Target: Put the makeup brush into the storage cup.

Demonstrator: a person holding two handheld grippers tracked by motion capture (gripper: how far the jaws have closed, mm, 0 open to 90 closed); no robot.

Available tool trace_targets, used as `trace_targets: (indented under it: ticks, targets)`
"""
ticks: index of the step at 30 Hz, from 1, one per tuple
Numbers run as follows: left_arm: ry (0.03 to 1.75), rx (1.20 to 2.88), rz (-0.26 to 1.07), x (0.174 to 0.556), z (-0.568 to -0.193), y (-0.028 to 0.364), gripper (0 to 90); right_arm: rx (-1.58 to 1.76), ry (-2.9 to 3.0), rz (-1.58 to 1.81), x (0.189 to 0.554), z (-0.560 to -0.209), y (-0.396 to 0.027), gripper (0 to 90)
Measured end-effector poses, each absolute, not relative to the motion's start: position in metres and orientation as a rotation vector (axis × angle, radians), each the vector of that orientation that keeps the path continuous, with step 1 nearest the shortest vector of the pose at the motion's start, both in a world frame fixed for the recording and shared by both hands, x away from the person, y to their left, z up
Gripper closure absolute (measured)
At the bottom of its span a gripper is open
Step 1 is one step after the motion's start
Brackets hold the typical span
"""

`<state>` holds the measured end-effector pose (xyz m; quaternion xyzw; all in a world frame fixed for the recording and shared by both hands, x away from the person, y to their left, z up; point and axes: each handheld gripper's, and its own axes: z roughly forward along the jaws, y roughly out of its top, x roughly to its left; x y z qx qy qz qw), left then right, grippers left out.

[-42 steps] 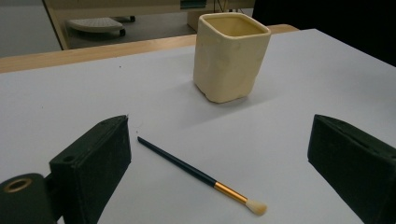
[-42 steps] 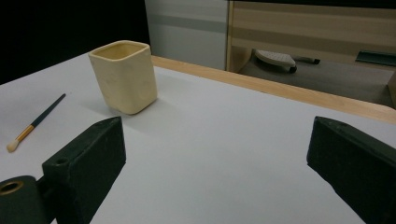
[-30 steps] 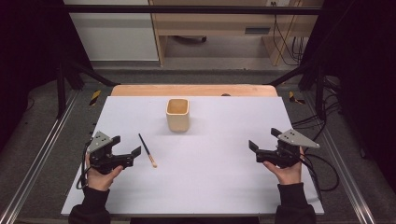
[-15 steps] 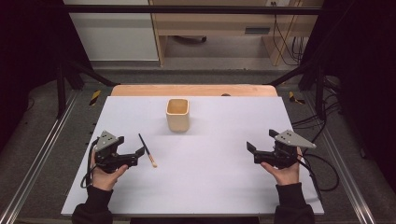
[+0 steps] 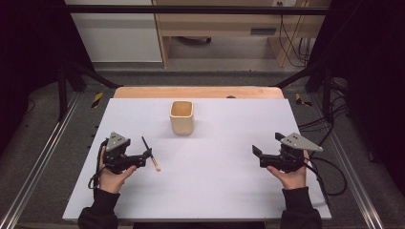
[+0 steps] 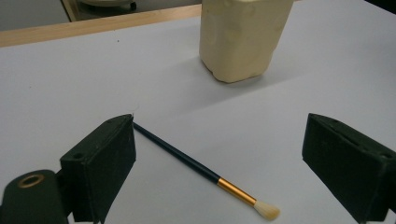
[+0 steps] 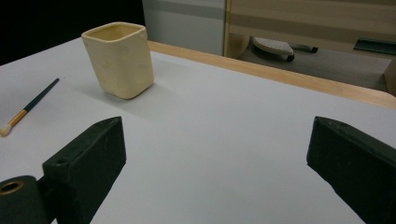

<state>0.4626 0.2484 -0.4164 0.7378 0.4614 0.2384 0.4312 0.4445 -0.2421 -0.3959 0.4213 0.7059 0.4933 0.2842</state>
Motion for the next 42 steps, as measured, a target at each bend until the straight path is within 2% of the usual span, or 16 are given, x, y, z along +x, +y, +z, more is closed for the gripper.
trace_targets:
  ticks: [29,31,42]
  targets:
    - [1.265,2.048,0.583,0.494,-0.454,0.223,20.9,1.130,1.912,1.298,0.447,-0.399,-0.238,4.9]
    - [1.273,2.040,0.588,0.494,-0.458,0.224,25.9,1.127,1.916,1.290,0.447,-0.400,-0.237,4.8]
    - [1.322,2.065,0.531,0.498,-0.467,0.226,38.8,1.129,1.915,1.295,0.447,-0.400,-0.237,4.8]
